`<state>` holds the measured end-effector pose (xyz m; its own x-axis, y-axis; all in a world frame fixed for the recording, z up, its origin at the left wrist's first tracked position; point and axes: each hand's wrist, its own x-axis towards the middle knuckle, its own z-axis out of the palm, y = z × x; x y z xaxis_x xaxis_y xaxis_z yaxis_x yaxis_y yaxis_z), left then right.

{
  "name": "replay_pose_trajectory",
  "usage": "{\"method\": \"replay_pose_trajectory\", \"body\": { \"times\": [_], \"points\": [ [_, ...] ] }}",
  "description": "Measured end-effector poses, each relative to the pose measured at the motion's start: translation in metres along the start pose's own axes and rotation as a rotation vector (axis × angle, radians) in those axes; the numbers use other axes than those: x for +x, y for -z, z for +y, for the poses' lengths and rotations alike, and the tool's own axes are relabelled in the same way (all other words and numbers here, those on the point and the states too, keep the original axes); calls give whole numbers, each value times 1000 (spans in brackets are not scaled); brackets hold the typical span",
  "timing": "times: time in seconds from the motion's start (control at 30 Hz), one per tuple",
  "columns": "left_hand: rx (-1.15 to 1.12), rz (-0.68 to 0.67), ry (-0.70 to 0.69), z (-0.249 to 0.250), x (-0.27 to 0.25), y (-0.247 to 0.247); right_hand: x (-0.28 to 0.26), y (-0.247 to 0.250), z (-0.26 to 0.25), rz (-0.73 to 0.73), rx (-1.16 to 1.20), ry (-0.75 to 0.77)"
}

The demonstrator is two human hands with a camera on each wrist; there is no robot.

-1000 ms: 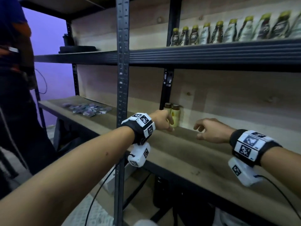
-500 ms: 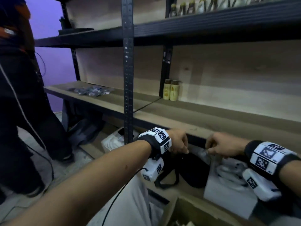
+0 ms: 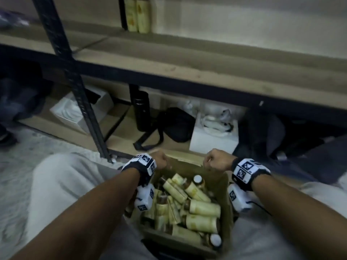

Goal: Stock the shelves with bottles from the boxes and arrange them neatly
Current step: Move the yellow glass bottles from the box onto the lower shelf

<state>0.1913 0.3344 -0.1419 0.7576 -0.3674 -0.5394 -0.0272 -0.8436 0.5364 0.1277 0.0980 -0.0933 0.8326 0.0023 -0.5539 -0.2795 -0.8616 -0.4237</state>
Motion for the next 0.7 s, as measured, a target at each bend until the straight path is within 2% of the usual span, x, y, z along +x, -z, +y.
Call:
{"method": "replay_pose_trajectory", "body": {
  "times": [0.13, 0.23, 0.3, 0.33, 0.4, 0.43, 0.53, 0.6, 0.7],
  "points": [
    [-169, 16, 217, -38, 24, -63, 23, -53, 44, 30, 112, -121],
    [-175, -21, 274, -54, 21, -96, 35, -91, 72, 35, 270, -275],
    [-236, -130, 319, -53, 15, -109, 43, -111, 85, 59, 446, -343],
    [-322, -155, 395, -55, 16, -114, 46, -120, 89, 85, 534, -372],
    [-441, -171, 560, -53, 14, -116, 50, -137, 96, 127, 643, -427],
    [-459, -154, 592, -51, 14, -115, 51, -146, 98, 132, 658, -448],
    [-364, -161, 491, -53, 4, -116, 51, -174, 109, 68, 637, -533],
    [-394, -193, 499, -59, 7, -117, 50, -188, 115, -5, 626, -573],
    [-338, -256, 547, -66, 21, -135, 52, -192, 120, -11, 654, -623]
  ]
}}
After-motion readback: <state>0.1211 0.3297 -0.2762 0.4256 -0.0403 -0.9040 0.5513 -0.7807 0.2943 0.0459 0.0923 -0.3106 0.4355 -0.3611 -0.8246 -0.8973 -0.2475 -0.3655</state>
